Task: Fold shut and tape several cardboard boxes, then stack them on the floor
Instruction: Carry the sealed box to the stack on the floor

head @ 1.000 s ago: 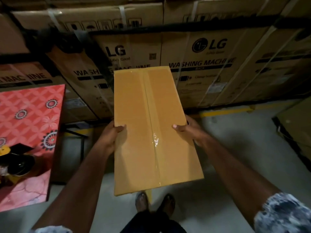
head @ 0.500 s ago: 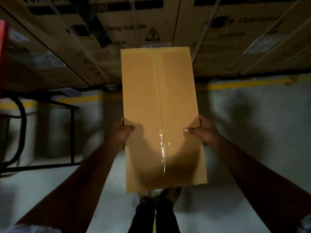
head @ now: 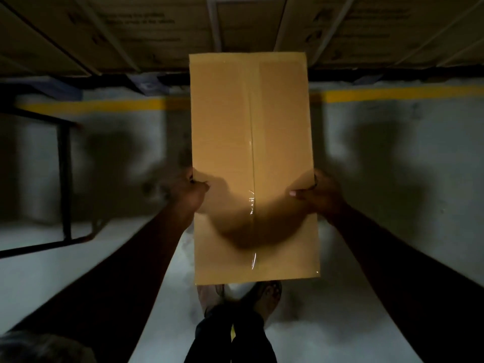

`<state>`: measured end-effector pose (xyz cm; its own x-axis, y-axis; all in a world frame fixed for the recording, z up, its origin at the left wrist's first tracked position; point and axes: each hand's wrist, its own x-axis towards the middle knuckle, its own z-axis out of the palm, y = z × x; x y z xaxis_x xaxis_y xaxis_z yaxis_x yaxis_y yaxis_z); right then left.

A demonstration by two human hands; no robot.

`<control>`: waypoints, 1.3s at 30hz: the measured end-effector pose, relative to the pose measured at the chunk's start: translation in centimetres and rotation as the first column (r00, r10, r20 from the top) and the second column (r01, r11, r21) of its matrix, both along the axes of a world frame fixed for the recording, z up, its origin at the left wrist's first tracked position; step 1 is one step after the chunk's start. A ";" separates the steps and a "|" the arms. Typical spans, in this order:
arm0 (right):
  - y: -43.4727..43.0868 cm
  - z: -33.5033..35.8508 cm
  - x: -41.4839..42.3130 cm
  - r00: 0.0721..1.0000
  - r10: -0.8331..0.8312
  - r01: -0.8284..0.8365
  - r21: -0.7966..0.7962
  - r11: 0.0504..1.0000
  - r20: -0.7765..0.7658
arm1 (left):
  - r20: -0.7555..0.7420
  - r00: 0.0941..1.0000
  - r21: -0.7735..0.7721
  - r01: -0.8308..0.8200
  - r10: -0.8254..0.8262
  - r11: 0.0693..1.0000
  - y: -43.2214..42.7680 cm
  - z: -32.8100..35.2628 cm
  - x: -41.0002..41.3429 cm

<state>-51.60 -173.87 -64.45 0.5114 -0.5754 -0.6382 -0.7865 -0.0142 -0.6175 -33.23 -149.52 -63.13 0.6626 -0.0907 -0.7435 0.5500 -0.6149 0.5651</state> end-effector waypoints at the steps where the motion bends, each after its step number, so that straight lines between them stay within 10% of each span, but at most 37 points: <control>1: -0.1 -1.0 0.4 1.000 0.016 -0.016 -0.012 1.000 -0.001 | 0.004 1.000 0.010 0.004 -0.004 1.000 -0.1 -0.9 0.3; 28: 1.7 -11.9 3.1 0.995 0.036 -0.045 -0.088 0.995 -0.097 | -0.013 0.999 -0.101 0.037 -0.038 0.994 2.8 -11.7 1.5; 39: 4.9 -4.5 3.8 0.957 0.174 -0.213 -0.156 0.964 -0.231 | 0.151 0.800 0.233 0.542 -0.581 0.807 3.1 -4.5 0.4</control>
